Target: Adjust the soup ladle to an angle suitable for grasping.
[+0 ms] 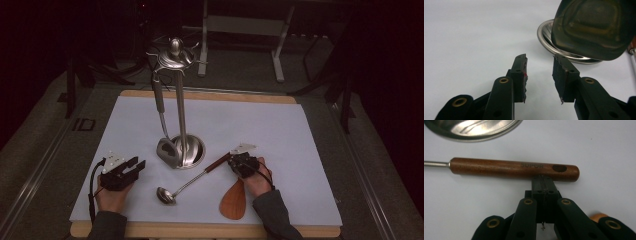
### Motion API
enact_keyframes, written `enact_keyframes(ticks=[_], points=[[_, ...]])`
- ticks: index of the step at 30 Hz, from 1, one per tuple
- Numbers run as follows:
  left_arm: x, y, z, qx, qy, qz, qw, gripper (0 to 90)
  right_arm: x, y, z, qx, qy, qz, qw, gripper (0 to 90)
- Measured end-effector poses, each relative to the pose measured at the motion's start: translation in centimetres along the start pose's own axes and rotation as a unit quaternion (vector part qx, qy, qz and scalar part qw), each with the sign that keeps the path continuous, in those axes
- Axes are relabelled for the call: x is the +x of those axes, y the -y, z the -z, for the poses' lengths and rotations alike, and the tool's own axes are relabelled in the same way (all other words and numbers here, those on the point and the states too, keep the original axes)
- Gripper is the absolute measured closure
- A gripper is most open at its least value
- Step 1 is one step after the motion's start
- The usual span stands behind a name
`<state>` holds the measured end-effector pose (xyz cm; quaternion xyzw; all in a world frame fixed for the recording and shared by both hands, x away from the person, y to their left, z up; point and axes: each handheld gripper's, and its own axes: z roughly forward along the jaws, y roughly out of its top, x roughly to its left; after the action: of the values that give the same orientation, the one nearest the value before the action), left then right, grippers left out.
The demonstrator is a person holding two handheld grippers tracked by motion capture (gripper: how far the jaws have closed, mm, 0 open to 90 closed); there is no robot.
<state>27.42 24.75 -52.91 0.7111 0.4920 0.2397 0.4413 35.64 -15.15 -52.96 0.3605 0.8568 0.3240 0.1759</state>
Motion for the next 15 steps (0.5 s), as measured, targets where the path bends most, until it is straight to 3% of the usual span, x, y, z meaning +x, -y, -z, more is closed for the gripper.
enact_keyframes(ticks=[7, 13, 15], points=[[0.1, 0.1, -0.1, 0.001, -0.001, 0.001, 1.0000, 63.6, 0.2, -1.5, -1.1, 0.002, -0.005, -0.004, 1.0000, 90.0], [0.1, 0.1, -0.1, 0.002, -0.001, 0.001, 1.0000, 63.4, 1.8, -2.8, -0.8, -0.021, -0.038, -0.002, 0.9990, 90.0], [0.1, 0.1, -0.1, 0.002, -0.002, 0.001, 1.0000, 63.3, 3.2, -3.4, -0.5, -0.032, -0.058, 0.005, 0.9978, 90.0]])
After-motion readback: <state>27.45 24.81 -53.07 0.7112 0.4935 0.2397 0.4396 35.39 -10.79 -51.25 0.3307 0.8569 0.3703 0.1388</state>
